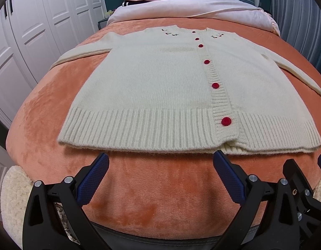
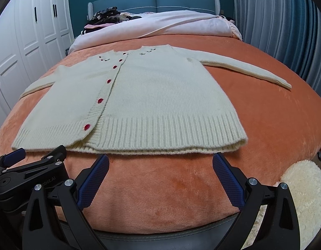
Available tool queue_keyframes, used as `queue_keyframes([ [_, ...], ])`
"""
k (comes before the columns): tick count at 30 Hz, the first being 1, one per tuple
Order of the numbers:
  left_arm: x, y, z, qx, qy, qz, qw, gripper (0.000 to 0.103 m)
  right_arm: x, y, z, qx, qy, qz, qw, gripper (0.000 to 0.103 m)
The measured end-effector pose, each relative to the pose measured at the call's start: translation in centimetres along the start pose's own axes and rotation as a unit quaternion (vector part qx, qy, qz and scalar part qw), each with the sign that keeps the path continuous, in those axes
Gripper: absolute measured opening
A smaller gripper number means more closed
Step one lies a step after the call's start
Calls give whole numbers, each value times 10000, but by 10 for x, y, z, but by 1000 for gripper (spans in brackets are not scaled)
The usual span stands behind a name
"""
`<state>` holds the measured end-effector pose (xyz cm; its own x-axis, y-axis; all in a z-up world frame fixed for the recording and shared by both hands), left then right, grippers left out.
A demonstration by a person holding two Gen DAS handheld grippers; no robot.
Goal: Fold small clothes
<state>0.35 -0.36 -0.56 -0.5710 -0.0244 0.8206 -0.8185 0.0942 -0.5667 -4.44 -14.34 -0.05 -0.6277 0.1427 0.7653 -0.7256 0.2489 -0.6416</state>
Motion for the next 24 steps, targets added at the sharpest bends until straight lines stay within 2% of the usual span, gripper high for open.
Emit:
queue_keyframes([
  [18,-3,2,0,5,9,-19,10000,97,0,1,1,-28,-29,-62,10000,98],
  [21,-3,0,-3,71,146,-66,9998,98,0,-2,4,-53,-243,-80,9997,98],
  [24,0,-9,-13,249,209,-21,9995,98,3,-19,26,-338,-578,-5,9978,98],
])
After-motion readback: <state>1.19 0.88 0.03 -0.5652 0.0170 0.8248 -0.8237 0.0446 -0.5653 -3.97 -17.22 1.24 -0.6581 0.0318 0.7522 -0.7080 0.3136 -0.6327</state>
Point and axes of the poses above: each gripper's, at about its wrist camera, not at the fingertips, and x roughly against the way its jaws point, z to its right, y to its underside, the point moved 1 cm from there along -x, roughly the way its jaws point, and after that the axes turned 3 degrees about -z, right-handed, at the moved point
